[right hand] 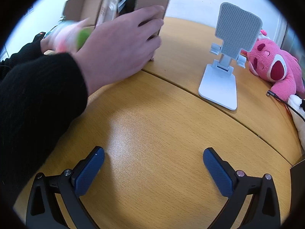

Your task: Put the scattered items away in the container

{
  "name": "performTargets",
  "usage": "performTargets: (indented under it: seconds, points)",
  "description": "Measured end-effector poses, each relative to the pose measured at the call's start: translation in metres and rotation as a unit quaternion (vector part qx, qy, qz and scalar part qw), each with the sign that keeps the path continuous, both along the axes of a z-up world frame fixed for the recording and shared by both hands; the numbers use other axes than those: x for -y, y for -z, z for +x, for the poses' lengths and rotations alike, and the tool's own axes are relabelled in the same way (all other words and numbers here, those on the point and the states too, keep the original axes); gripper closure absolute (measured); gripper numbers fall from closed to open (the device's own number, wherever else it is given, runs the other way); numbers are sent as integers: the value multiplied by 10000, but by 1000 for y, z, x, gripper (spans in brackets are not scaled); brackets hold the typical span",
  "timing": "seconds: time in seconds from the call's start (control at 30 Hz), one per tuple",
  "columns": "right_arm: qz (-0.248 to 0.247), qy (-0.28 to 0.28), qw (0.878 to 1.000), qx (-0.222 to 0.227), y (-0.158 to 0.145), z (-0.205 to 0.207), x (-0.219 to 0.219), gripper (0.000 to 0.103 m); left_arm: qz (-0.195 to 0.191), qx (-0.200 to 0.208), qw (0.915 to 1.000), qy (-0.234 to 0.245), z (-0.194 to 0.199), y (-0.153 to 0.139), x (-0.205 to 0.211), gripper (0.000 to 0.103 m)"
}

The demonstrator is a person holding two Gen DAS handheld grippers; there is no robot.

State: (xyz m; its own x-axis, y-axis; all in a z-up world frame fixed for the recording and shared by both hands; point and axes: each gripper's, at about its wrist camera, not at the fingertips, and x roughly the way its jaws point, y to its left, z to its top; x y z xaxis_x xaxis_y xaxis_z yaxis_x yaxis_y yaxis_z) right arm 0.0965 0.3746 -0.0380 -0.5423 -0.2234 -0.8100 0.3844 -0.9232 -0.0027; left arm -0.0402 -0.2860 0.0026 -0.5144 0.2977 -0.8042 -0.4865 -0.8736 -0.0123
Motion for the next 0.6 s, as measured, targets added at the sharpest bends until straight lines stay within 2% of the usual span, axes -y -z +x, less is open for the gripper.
performTargets:
  seconds: [0.6]
  points:
    - [1, 0, 10000, -1, -1, 1, 0, 0, -1, -2, 10000, 38, 2, 0, -1, 0]
